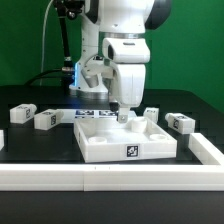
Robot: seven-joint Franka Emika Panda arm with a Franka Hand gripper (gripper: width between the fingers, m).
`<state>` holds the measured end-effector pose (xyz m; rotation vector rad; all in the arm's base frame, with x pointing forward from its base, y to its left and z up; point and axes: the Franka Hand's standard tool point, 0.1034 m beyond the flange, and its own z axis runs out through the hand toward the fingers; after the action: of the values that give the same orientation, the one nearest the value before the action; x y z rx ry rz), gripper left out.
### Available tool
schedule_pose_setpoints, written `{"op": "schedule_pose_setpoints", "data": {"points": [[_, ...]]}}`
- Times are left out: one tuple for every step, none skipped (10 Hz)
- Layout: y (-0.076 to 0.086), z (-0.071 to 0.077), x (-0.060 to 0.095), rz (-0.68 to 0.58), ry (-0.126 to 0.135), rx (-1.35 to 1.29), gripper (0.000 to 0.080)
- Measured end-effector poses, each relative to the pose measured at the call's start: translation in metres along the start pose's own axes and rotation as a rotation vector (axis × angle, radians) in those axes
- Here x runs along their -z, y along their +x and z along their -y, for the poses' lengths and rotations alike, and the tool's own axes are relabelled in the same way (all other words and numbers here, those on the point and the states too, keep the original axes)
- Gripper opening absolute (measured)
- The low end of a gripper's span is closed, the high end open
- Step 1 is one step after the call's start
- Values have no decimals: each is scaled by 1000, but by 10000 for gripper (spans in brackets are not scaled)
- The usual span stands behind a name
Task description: Assemble one leg
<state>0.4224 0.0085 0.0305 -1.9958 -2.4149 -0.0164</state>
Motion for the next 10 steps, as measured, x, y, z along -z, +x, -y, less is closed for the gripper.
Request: {"op": "schedule_pose_setpoints", "data": {"points": [[-4,6,-6,-7,0,-1,650],[-5,10,-12,-12,12,-7,650],[-5,12,-17,-16,22,-12,650],[-5,12,-18,-17,25,-18,650],[-5,13,-20,-18,28,-19,650],[-5,13,-20,-18,28,-20,533],[-5,13,-20,-18,28,-20,398],[-5,13,-20,-18,28,-20,211],[-5,14,-20,-18,29,-20,211],[-6,13,-20,-18,28,-21,83]]}}
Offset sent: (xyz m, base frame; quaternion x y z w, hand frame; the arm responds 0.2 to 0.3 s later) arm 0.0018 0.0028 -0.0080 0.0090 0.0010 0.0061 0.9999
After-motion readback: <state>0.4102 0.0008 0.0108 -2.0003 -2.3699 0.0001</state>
